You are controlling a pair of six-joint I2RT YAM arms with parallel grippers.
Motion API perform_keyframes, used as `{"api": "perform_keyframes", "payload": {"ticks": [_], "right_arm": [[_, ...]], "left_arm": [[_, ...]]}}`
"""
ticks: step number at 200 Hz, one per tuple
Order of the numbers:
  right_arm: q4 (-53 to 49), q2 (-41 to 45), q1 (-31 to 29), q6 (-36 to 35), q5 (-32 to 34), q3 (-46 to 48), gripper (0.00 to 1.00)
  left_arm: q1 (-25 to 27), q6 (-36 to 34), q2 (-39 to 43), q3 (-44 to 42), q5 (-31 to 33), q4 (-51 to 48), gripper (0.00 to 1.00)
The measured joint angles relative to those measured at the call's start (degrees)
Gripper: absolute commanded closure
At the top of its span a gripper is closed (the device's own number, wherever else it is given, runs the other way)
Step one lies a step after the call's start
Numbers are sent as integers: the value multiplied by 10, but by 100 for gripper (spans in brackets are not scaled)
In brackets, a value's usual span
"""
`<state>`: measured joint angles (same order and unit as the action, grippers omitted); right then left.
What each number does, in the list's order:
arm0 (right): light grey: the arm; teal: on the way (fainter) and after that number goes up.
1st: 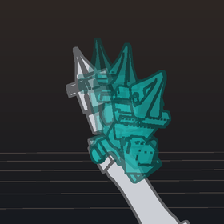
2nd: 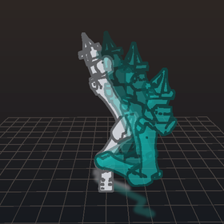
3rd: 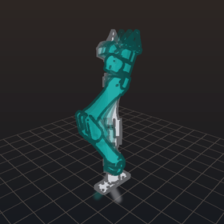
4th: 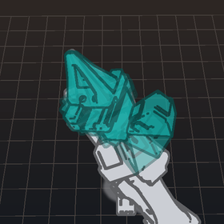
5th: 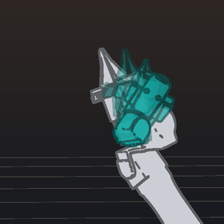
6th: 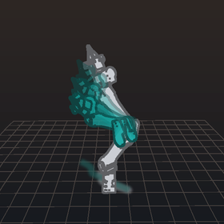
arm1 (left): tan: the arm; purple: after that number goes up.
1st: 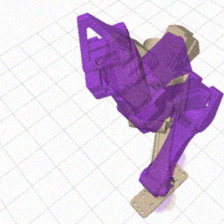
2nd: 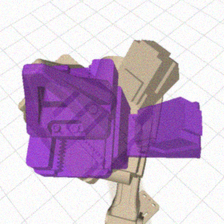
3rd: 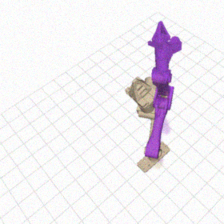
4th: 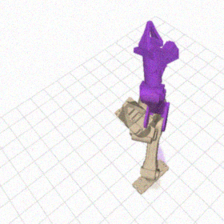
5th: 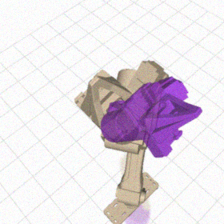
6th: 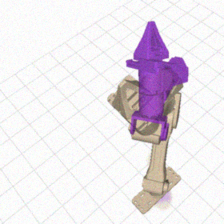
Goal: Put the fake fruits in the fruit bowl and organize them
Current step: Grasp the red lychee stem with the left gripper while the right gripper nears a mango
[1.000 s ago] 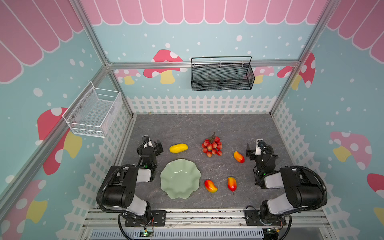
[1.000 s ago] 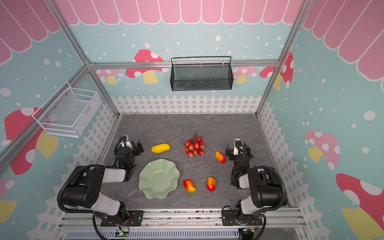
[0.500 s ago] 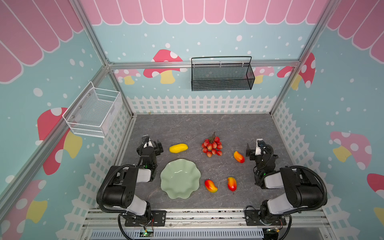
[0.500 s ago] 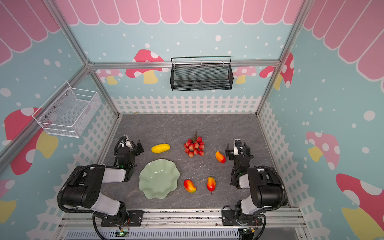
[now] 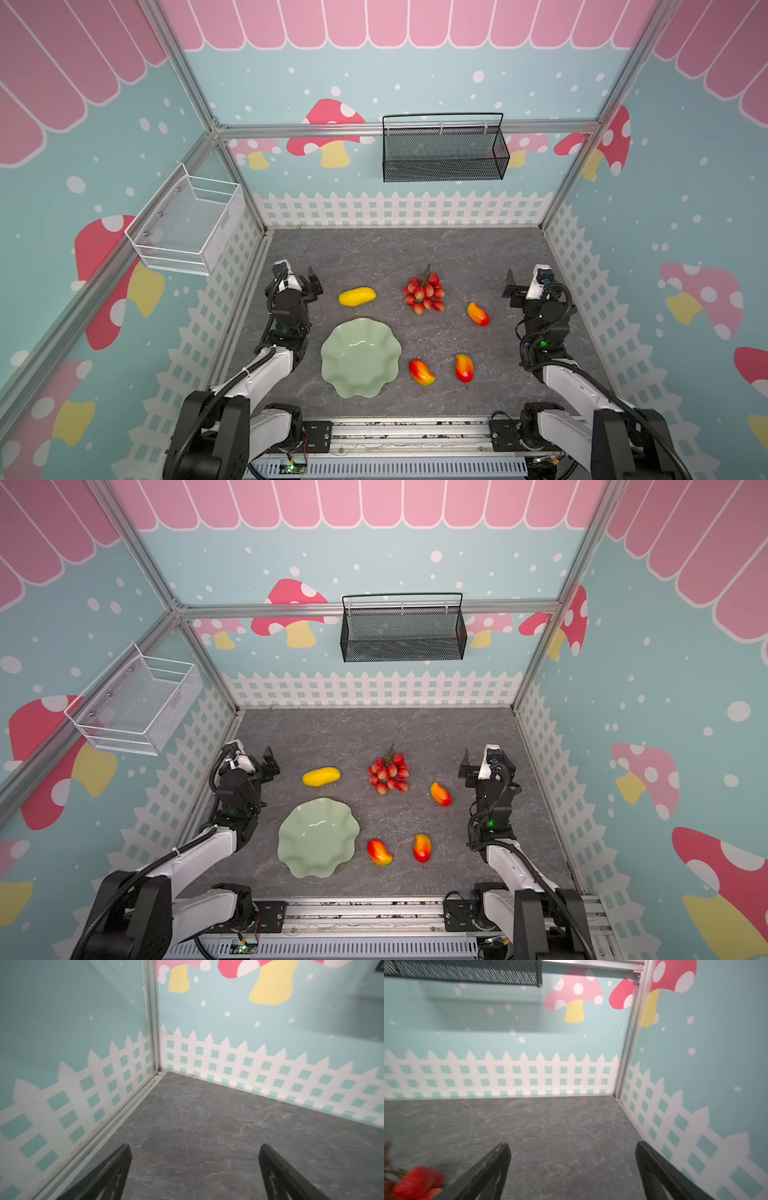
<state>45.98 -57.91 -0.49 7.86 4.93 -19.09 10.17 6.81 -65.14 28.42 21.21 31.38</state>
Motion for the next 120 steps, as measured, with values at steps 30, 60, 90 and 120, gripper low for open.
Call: {"api": "perform_keyframes", "payload": {"ticks": [30,60,90,120], "right_arm": [[-117,34,-15,38,-119,-12,3],[-193,71,-59,73,-203,26,3],[-227,107,-89,101,-265,44,3],[-236,107,-104,111,-306,39,3]], "left_arm": [[144,-11,-50,165,-101,-134,13],[242,-13,-138,252,-199,-184,14],[288,-14,-250,308,-234,-222,24],[288,-10,-354,390,-238,-238,28]]}}
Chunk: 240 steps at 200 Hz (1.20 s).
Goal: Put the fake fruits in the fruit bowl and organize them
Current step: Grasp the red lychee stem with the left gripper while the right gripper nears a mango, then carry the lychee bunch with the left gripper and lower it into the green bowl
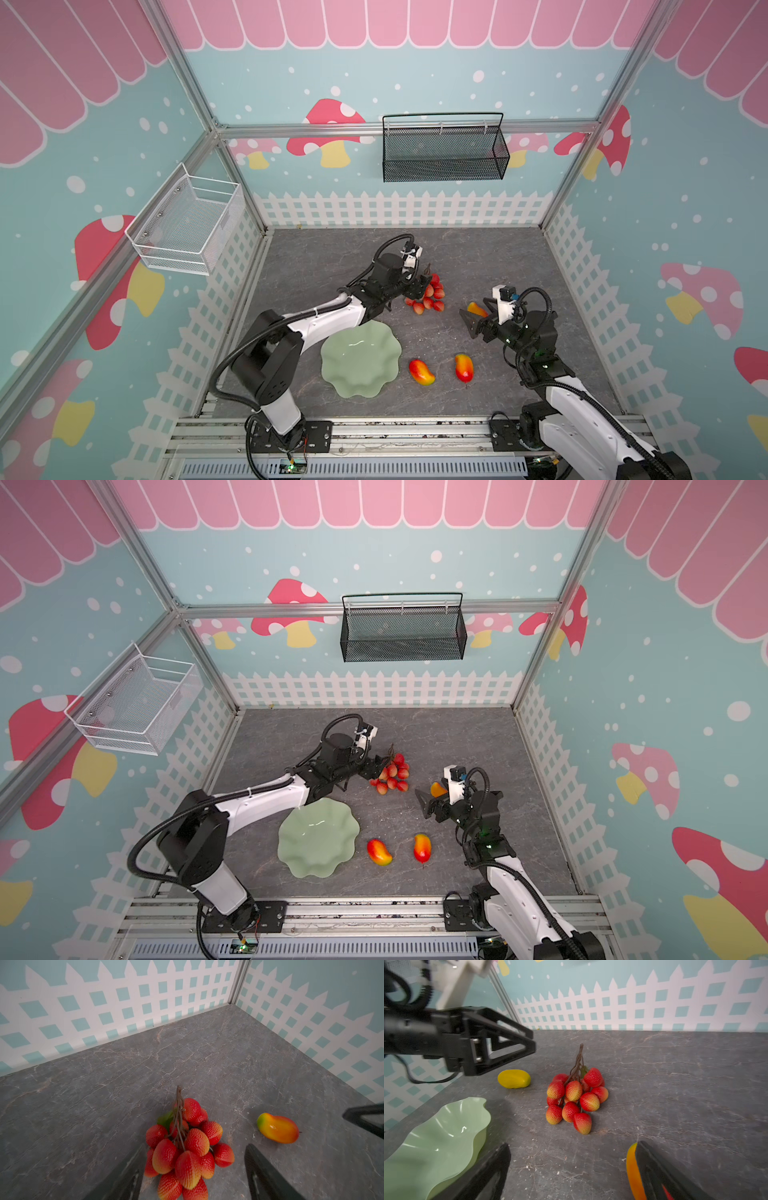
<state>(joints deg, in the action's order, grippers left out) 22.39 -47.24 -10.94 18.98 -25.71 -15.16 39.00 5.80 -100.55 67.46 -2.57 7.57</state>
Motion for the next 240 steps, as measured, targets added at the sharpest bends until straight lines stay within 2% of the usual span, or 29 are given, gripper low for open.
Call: {"api": "perform_keyframes", "payload": {"ticks": [44,61,154,189,240], "right_arm": [[-4,0,-1,0,-17,-4,3],[-4,0,-1,0,-20,-4,3],[-5,-27,-1,-5,-27,-5,3],[-6,-28,-1,-5,-29,-6,3],[-5,-33,-1,-7,-28,-7,3]], "left_arm": [[-1,-1,-101,124,4,-30,40],[-2,0,-127,158,4,-45,41],[-4,0,-194,197,15,-95,48],[-6,0,-215,217,15,-99,59],[-10,-2,-216,222,14,-104,88]]}}
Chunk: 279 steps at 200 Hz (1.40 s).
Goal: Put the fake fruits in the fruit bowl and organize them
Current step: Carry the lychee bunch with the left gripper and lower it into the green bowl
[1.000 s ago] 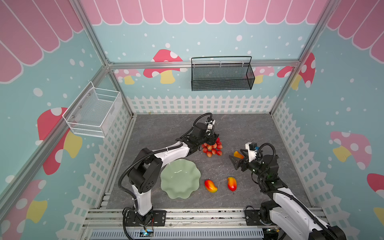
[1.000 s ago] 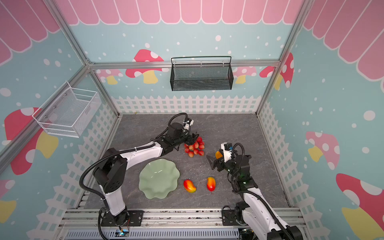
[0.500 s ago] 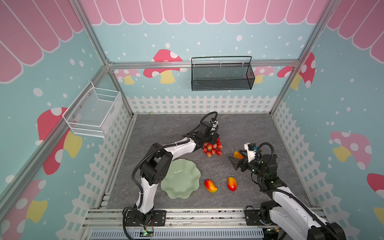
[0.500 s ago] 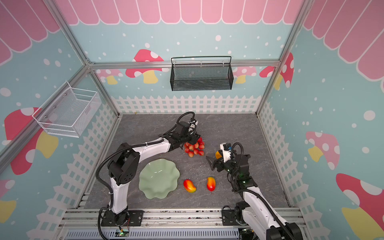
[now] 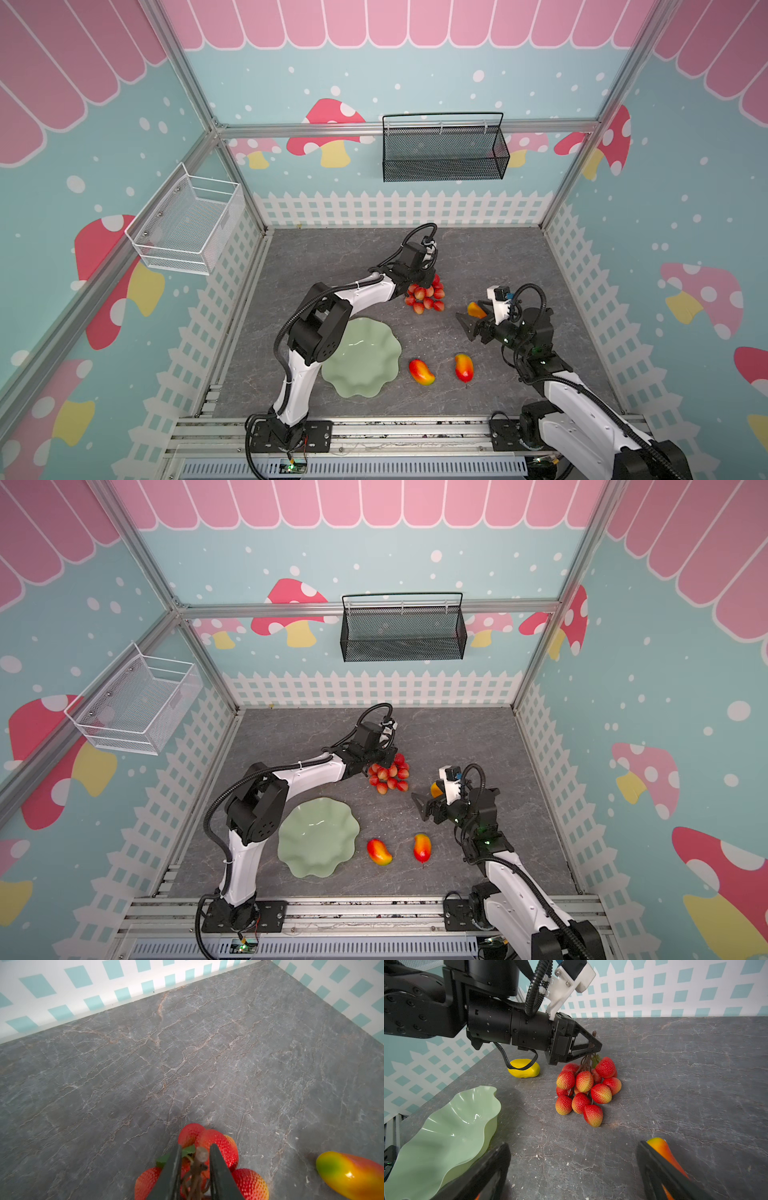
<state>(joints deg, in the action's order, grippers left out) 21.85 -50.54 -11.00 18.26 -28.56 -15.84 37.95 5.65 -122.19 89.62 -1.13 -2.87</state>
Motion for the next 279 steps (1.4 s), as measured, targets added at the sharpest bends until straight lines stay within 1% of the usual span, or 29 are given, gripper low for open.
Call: {"api": "perform_keyframes", "payload": {"ticks": [4,27,56,82,95,114,137,153,172,206,226,239,279], "right_arm": [[0,-1,0,0,0,0,3],[0,-10,0,-2,0,-2,3],[0,-16,0,-2,0,-6,3],[3,-18,0,-2,-9,-8,3],[3,-24,-2,-2,-17,-12,3],[2,-32,-14,-5,-28,-23,3],[4,-37,-46,-11,-38,-43,3],[6,-45,-74,-15,-44,-59,3],[11,-60,-103,-18,-50,-79,3],[22,-94,-146,-23,-56,-101,3],[24,-111,-171,-26,-55,-110,3],[26,-117,-183,-28,-54,-113,3],[30,-121,-191,-30,-48,-113,3]], "left_arm": [[0,3,0,0,0,0,91],[-1,0,0,-1,-4,3,96],[-1,-1,20,-28,-6,19,97],[-2,-1,66,-58,-6,20,98],[-3,1,108,-87,-1,23,99],[-4,9,191,-138,19,21,99],[-4,34,323,-220,50,11,100],[-3,62,423,-283,70,-1,100],[-3,105,538,-353,87,-41,100],[2,184,685,-456,100,-120,100],[4,222,754,-516,103,-157,100],[4,240,782,-541,104,-174,100],[4,271,793,-557,106,-217,100]]}}
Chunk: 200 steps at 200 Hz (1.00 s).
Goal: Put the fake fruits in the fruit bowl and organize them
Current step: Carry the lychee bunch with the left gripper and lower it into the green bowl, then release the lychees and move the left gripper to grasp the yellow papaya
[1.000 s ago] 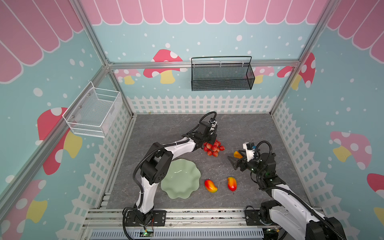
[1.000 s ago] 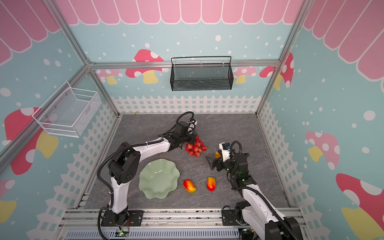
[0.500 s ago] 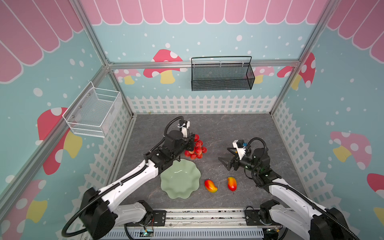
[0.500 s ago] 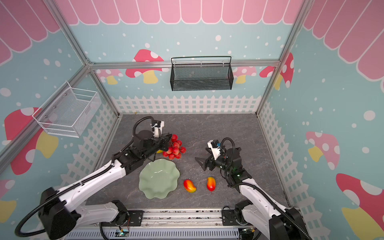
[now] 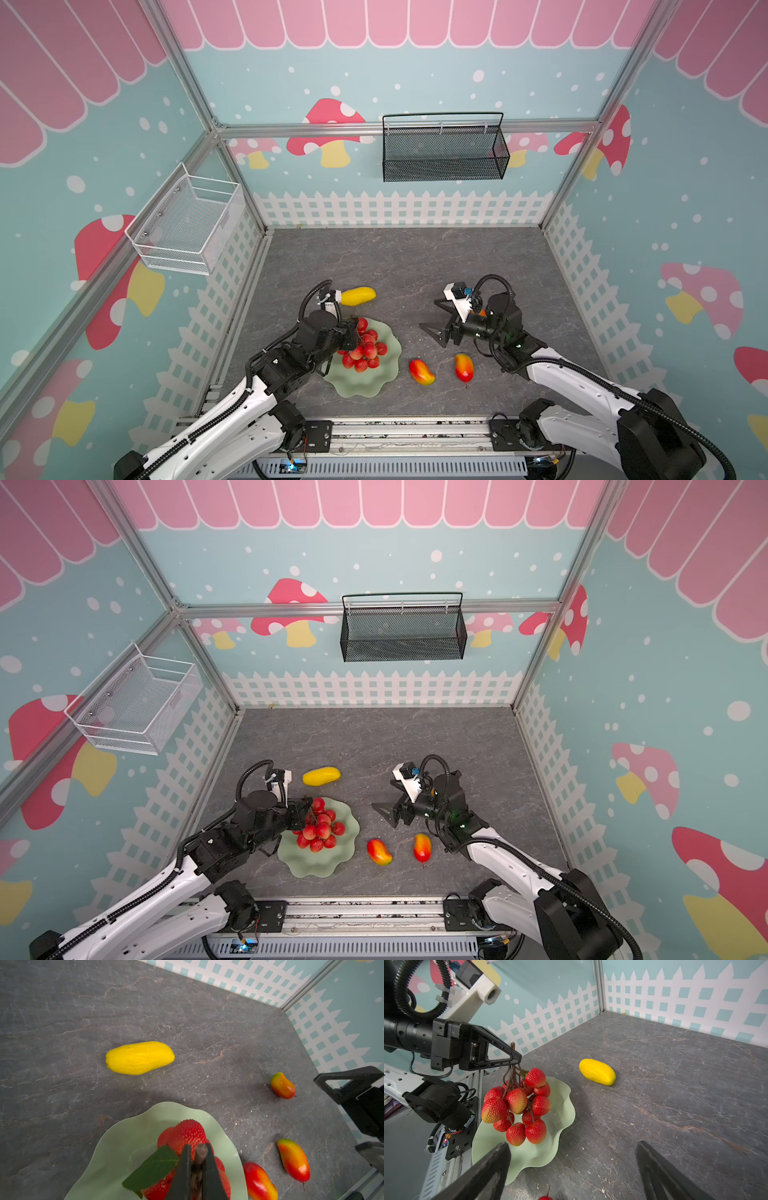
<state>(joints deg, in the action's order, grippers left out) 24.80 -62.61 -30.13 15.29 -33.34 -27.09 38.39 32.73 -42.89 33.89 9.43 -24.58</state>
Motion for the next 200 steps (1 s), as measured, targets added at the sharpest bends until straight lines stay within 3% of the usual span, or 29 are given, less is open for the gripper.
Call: {"api": "perform_keyframes", "payload": {"ticks": [77,85,104,118,200], "right_arm": [[0,0,-3,0,25,0,3],[0,0,-3,0,25,0,3],[0,0,-3,0,28,0,3],[0,0,-3,0,29,0,3],[-2,0,-3,2,55,0,3]], "left_arm": [[0,10,-26,-30,0,-24,95],[0,10,-34,-30,0,-23,90],[0,11,-41,-30,0,-23,66],[0,14,-40,-30,0,-23,57],[0,-13,-40,39,20,-73,27]]}}
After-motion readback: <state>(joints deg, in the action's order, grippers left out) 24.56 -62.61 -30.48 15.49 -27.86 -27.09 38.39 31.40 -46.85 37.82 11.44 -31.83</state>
